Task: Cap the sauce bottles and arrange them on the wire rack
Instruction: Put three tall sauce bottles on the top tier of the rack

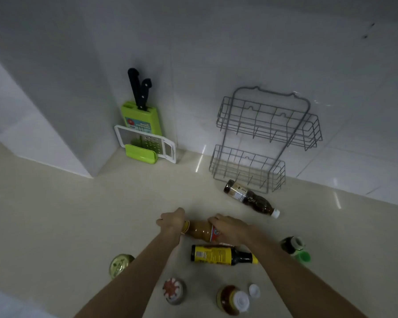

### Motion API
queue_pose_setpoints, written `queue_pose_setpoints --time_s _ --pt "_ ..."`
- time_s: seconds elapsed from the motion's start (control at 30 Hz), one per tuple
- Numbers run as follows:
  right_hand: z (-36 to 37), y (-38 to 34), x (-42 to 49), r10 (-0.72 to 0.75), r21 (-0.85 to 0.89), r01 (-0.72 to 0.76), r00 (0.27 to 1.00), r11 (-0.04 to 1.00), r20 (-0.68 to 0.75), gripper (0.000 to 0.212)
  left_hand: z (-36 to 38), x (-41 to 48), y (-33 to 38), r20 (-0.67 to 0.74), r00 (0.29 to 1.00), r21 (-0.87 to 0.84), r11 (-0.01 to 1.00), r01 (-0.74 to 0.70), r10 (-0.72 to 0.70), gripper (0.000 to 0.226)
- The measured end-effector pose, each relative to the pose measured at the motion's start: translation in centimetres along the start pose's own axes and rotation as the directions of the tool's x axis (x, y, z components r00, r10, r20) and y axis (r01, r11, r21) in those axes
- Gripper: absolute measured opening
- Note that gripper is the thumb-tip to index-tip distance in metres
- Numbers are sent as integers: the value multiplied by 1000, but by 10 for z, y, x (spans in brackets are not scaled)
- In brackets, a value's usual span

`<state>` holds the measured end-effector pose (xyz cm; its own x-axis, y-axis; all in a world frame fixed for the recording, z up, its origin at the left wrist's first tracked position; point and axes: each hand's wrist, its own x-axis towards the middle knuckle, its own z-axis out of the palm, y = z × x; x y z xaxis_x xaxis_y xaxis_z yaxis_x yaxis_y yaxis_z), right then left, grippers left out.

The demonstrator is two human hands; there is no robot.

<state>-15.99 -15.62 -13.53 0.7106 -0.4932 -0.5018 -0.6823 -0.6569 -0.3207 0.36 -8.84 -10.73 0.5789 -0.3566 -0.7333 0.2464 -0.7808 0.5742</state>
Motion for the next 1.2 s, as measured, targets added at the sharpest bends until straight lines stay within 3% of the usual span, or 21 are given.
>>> queue_pose_setpoints --time_s 0.1,0.2,0.27,0.33,0.4,0.47,0.57,0.7,0.8,0.93,1.2 --pt "6 3 -4 54 37 -50 992 998 -118 63 0 -6 8 10 990 6 990 -144 144 60" --pt "9 5 -10 136 177 -89 952 980 -274 64 -1 -19 23 24 918 21 918 -396 395 56" --pt "9 4 -17 215 337 -79 896 938 -389 61 -2 -33 36 60 806 -32 808 -588 589 48" --pt "6 -1 -24 322 566 -22 841 824 -435 56 -3 -49 53 126 659 -183 670 -719 742 36" --pt "-1 -10 -31 423 721 66 772 689 -475 54 -7 -62 73 202 521 -297 559 -774 829 26" --pt "-15 -16 -33 496 748 149 663 647 -561 56 -8 -64 94 215 449 -338 498 -799 867 27" --pt "-59 -20 -44 570 727 292 468 622 -675 59 -8 -65 131 199 425 -358 469 -807 883 29" --pt "-136 -30 -66 560 584 521 223 623 -798 59 0 -60 179 230 486 -286 536 -794 843 38" --pt "-187 -33 -66 536 464 650 103 602 -838 68 9 -54 197 341 546 -273 636 -722 765 51" --pt "-231 -28 -46 506 446 618 90 647 -858 59 21 -45 200 441 587 -332 732 -596 678 63" --pt "-263 -13 -7 426 503 356 275 788 -862 56 25 -41 197 543 544 -456 769 -448 640 75"
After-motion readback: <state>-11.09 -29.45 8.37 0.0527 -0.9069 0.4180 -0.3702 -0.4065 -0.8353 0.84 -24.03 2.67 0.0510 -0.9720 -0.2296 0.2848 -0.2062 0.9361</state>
